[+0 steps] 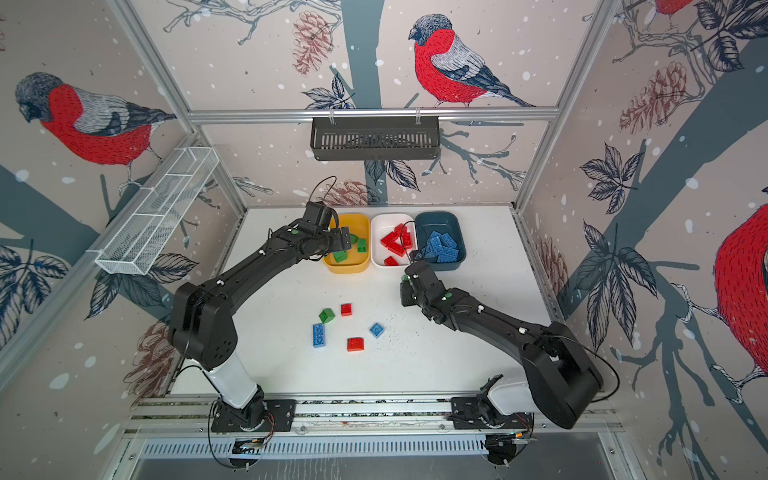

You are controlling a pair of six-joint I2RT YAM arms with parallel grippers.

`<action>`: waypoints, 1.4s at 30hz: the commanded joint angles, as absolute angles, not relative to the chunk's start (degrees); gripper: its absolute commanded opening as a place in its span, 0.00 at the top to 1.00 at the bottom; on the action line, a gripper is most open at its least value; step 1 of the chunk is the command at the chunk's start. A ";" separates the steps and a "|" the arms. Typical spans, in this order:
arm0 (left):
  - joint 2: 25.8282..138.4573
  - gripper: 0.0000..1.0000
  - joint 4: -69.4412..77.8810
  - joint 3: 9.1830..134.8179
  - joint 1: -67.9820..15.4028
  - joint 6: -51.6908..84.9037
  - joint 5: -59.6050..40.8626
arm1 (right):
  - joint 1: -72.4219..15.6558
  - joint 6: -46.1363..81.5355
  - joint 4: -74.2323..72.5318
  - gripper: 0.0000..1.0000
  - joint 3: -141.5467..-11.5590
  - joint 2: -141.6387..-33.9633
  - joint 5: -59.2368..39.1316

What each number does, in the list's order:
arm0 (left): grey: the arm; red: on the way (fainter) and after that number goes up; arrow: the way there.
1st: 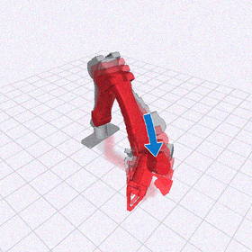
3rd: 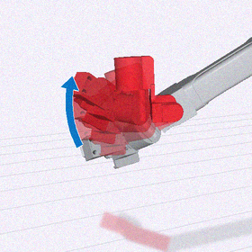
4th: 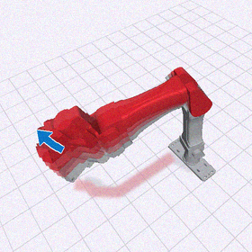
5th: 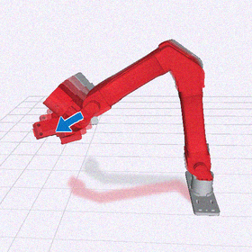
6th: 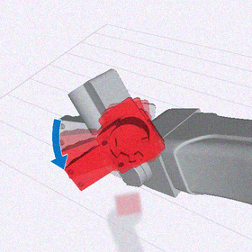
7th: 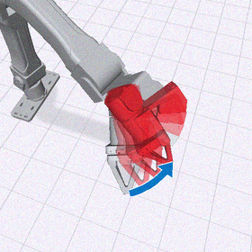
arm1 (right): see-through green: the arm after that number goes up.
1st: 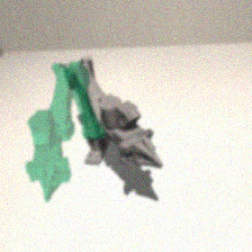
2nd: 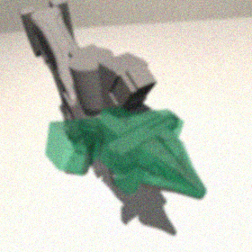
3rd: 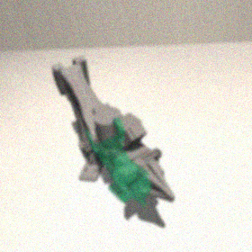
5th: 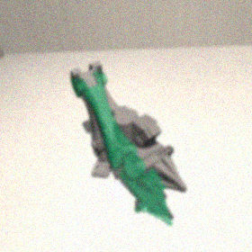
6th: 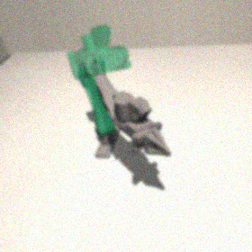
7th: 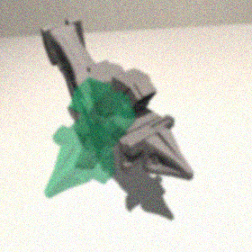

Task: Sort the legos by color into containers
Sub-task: 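Carry the green brick into the yellow tub and open the right gripper, then lower the left gripper onto a red brick and close while the right withdraws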

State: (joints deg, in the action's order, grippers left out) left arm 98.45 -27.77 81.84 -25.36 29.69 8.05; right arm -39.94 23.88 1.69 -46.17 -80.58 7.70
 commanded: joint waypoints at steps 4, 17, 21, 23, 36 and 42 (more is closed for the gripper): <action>93.25 0.04 -30.26 73.59 -25.31 35.57 13.70 | -40.74 15.68 -8.53 0.67 -59.31 -93.17 1.76; 87.37 0.04 -29.30 58.71 -26.29 41.16 5.86 | -41.53 13.14 0.04 0.49 -95.92 -121.93 -0.45; 87.48 0.07 -29.67 58.26 -29.93 41.55 6.14 | -41.48 13.75 1.14 0.26 -96.87 -121.00 0.59; 88.29 0.08 -30.41 58.98 -32.25 41.79 6.87 | -41.31 14.11 0.25 0.23 -93.81 -117.78 1.35; 98.40 0.29 -33.65 64.37 -39.13 40.99 7.24 | -39.11 23.81 -9.40 0.00 -58.55 -87.09 15.41; 100.30 0.34 -35.04 64.45 -40.38 42.49 7.83 | -38.95 29.26 -13.09 0.01 -47.60 -78.01 30.67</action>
State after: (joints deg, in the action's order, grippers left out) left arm 99.74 -33.30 64.53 -40.01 41.78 6.79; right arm -39.03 25.02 -8.71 -50.74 -80.49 19.73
